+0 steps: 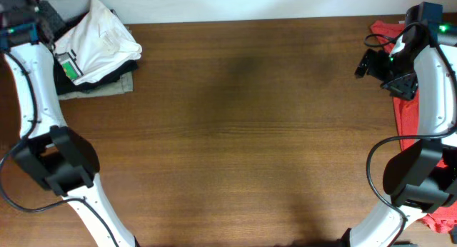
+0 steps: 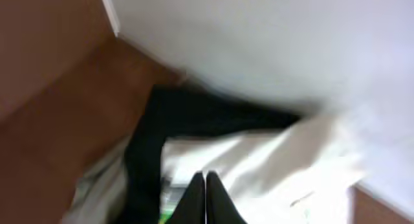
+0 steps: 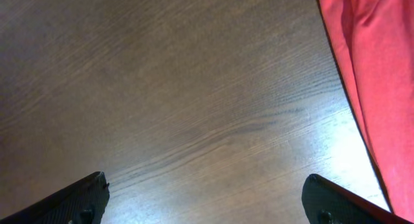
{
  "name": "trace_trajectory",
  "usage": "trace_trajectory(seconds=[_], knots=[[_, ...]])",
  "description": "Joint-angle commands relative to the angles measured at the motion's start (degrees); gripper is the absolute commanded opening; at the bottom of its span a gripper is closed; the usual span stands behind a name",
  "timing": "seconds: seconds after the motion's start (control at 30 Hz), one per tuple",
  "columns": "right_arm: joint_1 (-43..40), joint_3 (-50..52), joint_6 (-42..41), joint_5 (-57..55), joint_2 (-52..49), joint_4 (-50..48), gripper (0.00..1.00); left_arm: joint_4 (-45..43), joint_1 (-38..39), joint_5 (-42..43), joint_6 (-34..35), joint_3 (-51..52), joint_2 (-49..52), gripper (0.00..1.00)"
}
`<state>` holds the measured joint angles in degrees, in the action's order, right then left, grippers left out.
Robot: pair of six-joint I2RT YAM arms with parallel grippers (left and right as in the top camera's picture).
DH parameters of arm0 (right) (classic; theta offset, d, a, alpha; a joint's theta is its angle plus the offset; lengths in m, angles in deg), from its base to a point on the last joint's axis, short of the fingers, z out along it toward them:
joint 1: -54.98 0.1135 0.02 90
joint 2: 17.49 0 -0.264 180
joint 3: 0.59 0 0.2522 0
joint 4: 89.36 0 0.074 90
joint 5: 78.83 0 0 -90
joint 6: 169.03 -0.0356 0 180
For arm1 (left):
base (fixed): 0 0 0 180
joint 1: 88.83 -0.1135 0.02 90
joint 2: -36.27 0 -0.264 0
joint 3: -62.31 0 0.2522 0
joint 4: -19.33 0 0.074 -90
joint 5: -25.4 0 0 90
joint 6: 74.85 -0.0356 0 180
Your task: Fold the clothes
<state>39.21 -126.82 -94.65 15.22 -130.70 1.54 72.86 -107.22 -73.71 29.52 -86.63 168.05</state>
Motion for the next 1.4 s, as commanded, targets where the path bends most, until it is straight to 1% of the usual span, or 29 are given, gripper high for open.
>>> trace_trajectory(seconds=[0.0, 0.07, 0.1, 0.13, 0.17, 0.2, 0.23, 0.3, 0.37, 0.4, 0.43, 0.47, 0.5, 0.53, 0.57, 0.63, 0.7, 0.73, 0.77, 0.83, 0.9, 0.93, 0.97, 1.03, 1.1, 1.13, 1.23, 1.3, 1.37], knots=[[0.00, -0.68, 0.17, -0.72, 0.33, 0.02, 0.99, -7.04, 1.57, 3.98, 0.33, 0.24, 4.68, 0.03], [0.00, -0.68, 0.17, -0.70, 0.33, 0.02, 0.99, -11.61, 2.69, 4.02, 0.31, 0.24, 9.53, 0.03], [-0.02, -0.68, 0.17, -0.72, 0.33, 0.02, 0.99, -14.12, 3.78, 4.02, 0.31, 0.24, 14.01, 0.03], [0.00, -0.68, 0.17, -0.70, 0.33, 0.02, 0.99, -14.88, 4.44, 4.07, 0.31, 0.24, 16.17, 0.03], [-0.02, -0.68, 0.17, -0.70, 0.33, 0.02, 0.99, -15.32, 5.03, 4.00, 0.31, 0.24, 17.88, 0.06], [-0.02, -0.68, 0.17, -0.70, 0.33, 0.02, 0.99, -15.63, 5.90, 3.96, 0.28, 0.24, 20.26, 0.12], [0.00, -0.68, 0.17, -0.70, 0.33, 0.02, 0.99, -15.34, 5.92, 3.96, 0.28, 0.22, 20.26, 0.13], [0.00, -0.68, 0.17, -0.70, 0.33, 0.02, 0.99, -12.76, 5.92, 3.96, -1.25, -2.25, 17.90, 0.19], [-0.02, -0.68, 0.17, -0.70, 0.33, 0.02, 0.99, -7.10, 5.92, 3.96, -1.20, -5.84, 10.95, 0.28], [0.00, -0.68, 0.17, -0.70, 0.33, 0.02, 0.99, -3.43, 5.92, 3.96, -1.20, -6.75, 6.19, 0.41], [-0.02, -0.68, 0.17, -0.70, 0.33, 0.02, 0.99, 1.57, 5.92, 3.98, -1.20, -6.84, 1.01, 0.85], [-0.02, -0.68, 0.17, -0.70, 0.33, 0.02, 0.99, 8.57, 5.92, 3.98, -1.20, -6.84, -4.31, 0.99], [0.00, -0.68, 0.17, -0.70, 0.33, 0.02, 0.99, 12.85, 5.92, 4.00, -1.18, -6.84, -7.78, 0.99], [0.00, -0.68, 0.17, -0.70, 0.33, 0.02, 0.99, 23.54, 5.92, 4.37, -1.16, -6.84, -14.78, 0.99], [0.00, -0.68, 0.17, -0.70, 0.33, 0.02, 0.99, 29.11, 5.92, 6.54, -1.18, -6.84, -18.51, 0.99], [0.00, -0.68, 0.17, -0.70, 0.33, 0.02, 0.99, 41.62, 5.92, 7.50, -1.14, -6.84, -25.22, 0.99], [0.00, -0.68, 0.17, -0.70, 0.33, 0.02, 0.99, 51.47, 6.03, 8.98, -0.98, -6.84, -30.45, 0.99], [0.00, -0.68, 0.17, -0.70, 0.33, 0.02, 0.99, 54.95, 6.03, 9.01, -0.98, -6.84, -32.70, 0.99], [-0.02, -0.68, 0.17, -0.72, 0.33, 0.02, 0.99, 56.94, 6.03, 10.64, -2.64, -6.05, -36.13, 0.99], [0.00, -0.68, 0.17, -0.70, 0.33, 0.02, 0.99, 56.94, 6.03, 13.11, -4.66, -1.92, -42.97, 0.99], [-0.02, -0.68, 0.17, -0.70, 0.33, 0.02, 0.99, 56.92, 6.03, 15.39, -4.68, 6.67, -51.91, 0.99], [0.00, -0.68, 0.17, -0.70, 0.33, 0.02, 0.99, 56.43, 6.03, 15.69, -4.66, 16.46, -60.89, 0.99], [-0.02, -0.68, 0.17, -0.70, 0.33, 0.02, 0.99, 55.74, 6.03, 16.20, -4.61, 21.24, -65.22, 0.99], [-0.02, -0.68, 0.17, -0.70, 0.33, 0.02, 0.99, 52.54, 6.03, 20.41, -4.59, 35.10, -79.08, 0.99], [-0.02, -0.68, 0.17, -0.70, 0.33, 0.02, 0.99, 52.46, 6.03, 22.03, -0.17, 44.22, -90.27, 0.99], [0.00, -0.68, 0.17, -0.70, 0.33, 0.02, 0.99, 52.89, 6.03, 21.92, 1.25, 46.36, -94.51, 0.99], [0.00, -0.68, 0.17, -0.70, 0.33, 0.02, 0.99, 56.92, 6.03, 21.79, 1.25, 46.69, -100.26, 0.99], [-0.02, -0.68, 0.17, -0.70, 0.33, 0.02, 0.99, 55.08, 5.84, 22.43, 3.17, 47.63, -100.85, 0.99], [0.00, -0.68, 0.17, -0.70, 0.33, 0.02, 0.98, 50.58, 5.86, 21.33, 0.92, 52.13, -100.85, 0.99]])
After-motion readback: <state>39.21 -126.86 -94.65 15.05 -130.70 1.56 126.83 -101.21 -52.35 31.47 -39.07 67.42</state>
